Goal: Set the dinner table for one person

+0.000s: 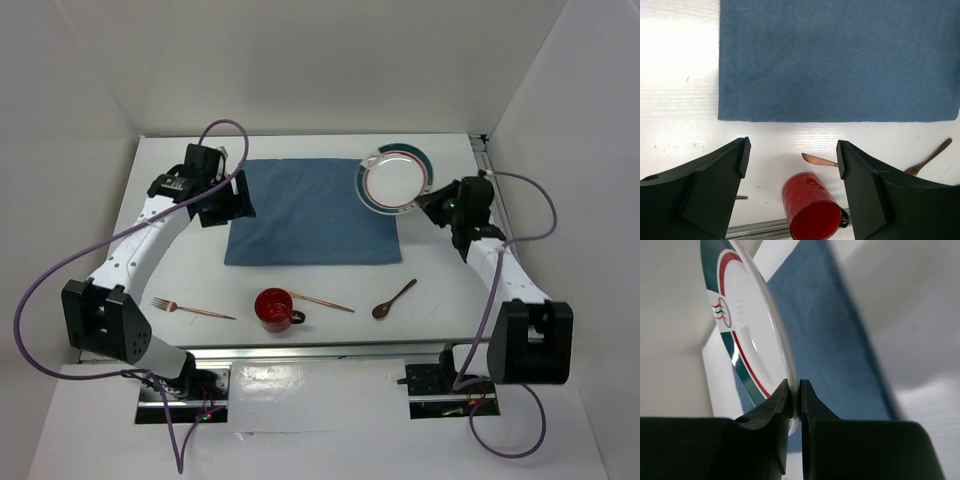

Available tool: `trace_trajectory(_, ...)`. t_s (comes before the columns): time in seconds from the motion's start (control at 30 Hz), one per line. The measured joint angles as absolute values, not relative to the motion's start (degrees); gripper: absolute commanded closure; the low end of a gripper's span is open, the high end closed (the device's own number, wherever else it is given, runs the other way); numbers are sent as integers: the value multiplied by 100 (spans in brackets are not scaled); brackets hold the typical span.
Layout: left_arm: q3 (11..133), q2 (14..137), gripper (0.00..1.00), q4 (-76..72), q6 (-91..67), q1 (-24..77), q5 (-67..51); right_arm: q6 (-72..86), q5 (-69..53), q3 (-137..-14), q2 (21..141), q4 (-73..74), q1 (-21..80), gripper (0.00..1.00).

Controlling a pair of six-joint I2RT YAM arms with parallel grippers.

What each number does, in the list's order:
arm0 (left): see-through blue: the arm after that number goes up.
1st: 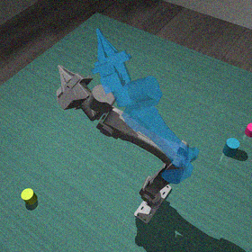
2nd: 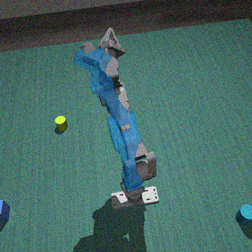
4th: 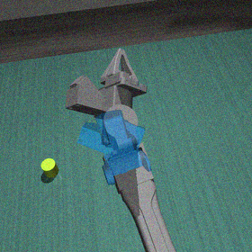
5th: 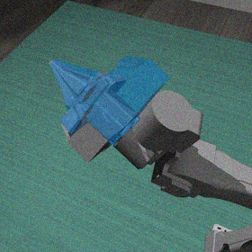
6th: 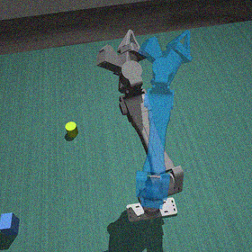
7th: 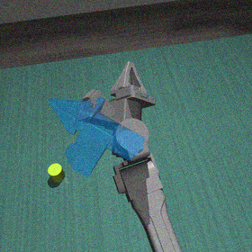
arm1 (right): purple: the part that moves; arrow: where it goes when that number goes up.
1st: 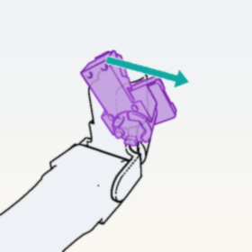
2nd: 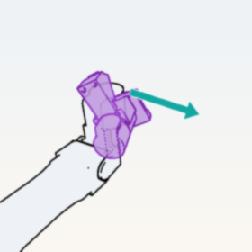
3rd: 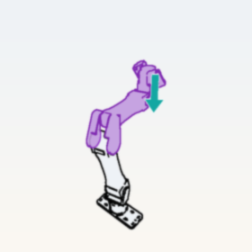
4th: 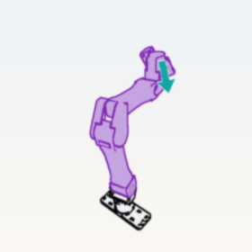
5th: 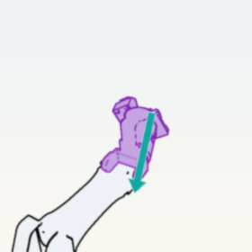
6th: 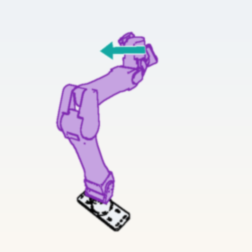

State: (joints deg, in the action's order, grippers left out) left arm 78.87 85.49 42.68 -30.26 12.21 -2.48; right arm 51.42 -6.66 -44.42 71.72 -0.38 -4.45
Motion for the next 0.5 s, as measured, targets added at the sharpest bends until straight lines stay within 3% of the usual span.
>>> trace_trajectory(0.23,7874,7970,13,4539,-3444,1221,228,4705,-1896,-5896,9172,-93,727,100)
trace_trajectory(0.5,7310,7369,13,4772,-3653,1192,403,4641,-2641,-6692,10748,-78,1238,100)
